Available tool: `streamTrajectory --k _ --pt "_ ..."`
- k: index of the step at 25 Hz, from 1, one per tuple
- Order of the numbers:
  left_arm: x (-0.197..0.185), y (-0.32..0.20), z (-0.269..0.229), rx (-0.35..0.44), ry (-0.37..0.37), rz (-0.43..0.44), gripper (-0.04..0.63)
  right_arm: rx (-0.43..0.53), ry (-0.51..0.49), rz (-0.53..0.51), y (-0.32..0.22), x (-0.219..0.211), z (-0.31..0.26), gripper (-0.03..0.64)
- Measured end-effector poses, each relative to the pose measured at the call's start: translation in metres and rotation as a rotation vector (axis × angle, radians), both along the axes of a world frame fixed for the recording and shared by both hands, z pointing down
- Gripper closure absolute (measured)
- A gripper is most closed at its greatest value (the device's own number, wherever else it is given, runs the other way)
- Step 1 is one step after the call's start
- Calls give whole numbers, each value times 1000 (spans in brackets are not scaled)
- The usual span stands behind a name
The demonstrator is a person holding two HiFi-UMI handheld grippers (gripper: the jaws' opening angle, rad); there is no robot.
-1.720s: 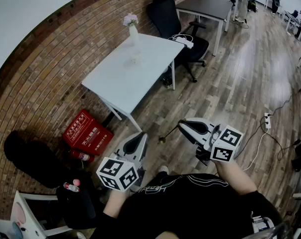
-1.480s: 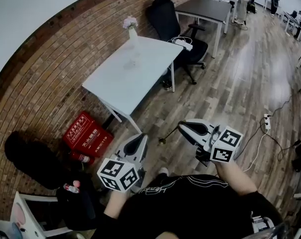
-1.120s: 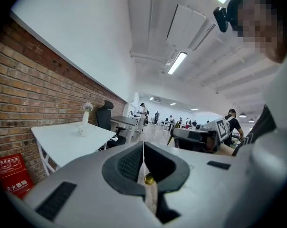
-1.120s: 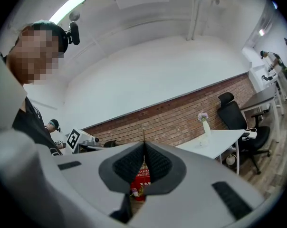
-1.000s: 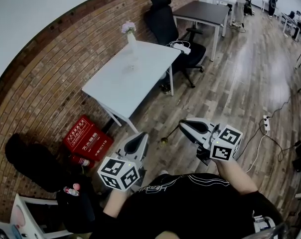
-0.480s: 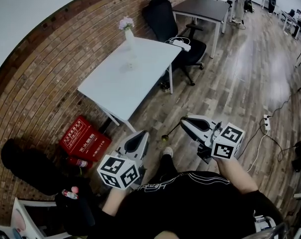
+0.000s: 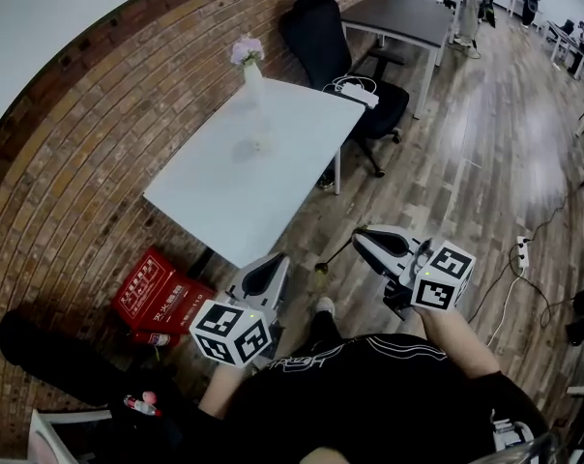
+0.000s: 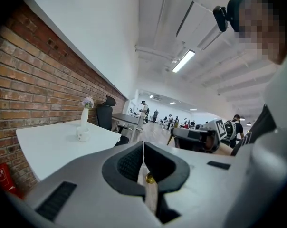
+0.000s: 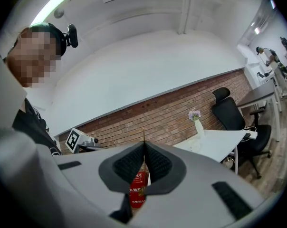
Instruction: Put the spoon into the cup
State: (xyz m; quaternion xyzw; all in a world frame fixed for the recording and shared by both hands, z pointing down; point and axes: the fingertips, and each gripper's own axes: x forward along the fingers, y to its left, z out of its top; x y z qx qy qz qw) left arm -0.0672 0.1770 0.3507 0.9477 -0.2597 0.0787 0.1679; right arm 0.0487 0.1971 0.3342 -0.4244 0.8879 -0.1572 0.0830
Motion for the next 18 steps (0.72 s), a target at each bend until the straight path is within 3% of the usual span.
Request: streamTrajectory --k 10,18 --pt "24 -188 -16 -9 9 9 588 -18 2 4 -182 18 -12 617" --pt "27 -257 -13 -22 16 0 588 -17 6 23 -253 29 -13 617"
